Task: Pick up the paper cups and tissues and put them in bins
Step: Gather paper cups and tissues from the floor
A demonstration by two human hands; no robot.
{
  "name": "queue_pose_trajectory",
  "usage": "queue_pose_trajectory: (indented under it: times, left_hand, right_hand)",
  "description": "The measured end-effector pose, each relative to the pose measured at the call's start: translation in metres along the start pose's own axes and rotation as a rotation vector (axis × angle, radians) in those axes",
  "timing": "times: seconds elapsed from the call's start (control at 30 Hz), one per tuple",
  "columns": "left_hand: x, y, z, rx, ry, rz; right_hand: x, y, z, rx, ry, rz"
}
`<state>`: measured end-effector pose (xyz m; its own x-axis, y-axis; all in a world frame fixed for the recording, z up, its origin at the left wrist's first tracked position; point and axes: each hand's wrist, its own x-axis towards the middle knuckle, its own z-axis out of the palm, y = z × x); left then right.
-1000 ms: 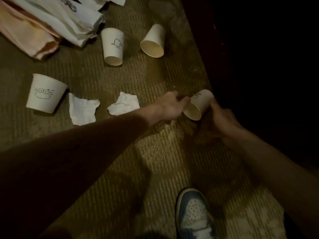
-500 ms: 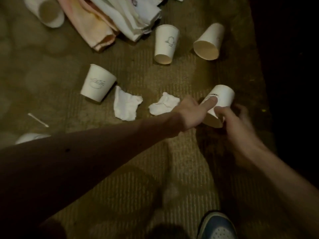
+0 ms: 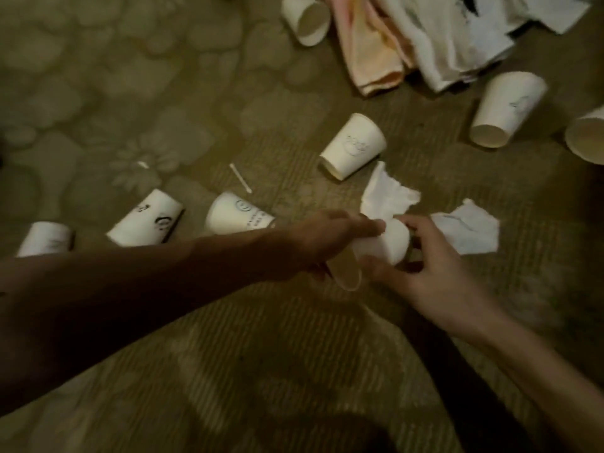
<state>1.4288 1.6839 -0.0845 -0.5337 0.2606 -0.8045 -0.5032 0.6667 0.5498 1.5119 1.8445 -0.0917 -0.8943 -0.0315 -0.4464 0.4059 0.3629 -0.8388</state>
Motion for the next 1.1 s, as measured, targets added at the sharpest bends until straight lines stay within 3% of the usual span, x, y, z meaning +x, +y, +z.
queue_pose_trajectory:
  times: [0.13, 0.2, 0.33, 0.5, 0.57, 0.83, 1.0, 1.1]
  left_hand:
    - [-0.025, -0.037, -0.028, 0.052, 0.099, 0.005]
    - [-0.039, -0.052, -0.035, 0.078, 0.108, 0.004]
    - [-0.060, -0.067, -0.055, 0.128, 0.194, -0.071]
    - [-0.062, -0.072, -0.097, 0.129, 0.540, 0.051]
    - [-0.055, -0.077, -0.108, 0.095, 0.590, 0.050]
    - [-0.031, -0.088, -0.105, -0.030, 0.479, -0.016]
    - [-0.035, -0.084, -0.095, 0.031, 0.463, 0.075]
    - [-0.041, -0.079, -0.090, -0.010, 0.414, 0.150]
  right_hand:
    - [0.006, -0.007, 0.047, -0.438, -0.076, -0.353]
    - [0.008, -0.010, 0.073, -0.366, -0.091, -0.422]
    - [0.012, -0.018, 0.105, -0.289, -0.152, -0.391]
    - [0.018, -0.015, 0.110, -0.004, -0.125, -0.143]
    - [0.019, -0.013, 0.105, 0.149, -0.116, -0.043]
    - [0.010, -0.012, 0.085, 0.619, -0.257, 0.278]
    - [0.015, -0.017, 0.092, 0.838, -0.281, 0.264]
    - [0.017, -0.019, 0.095, 0.975, -0.385, 0.270]
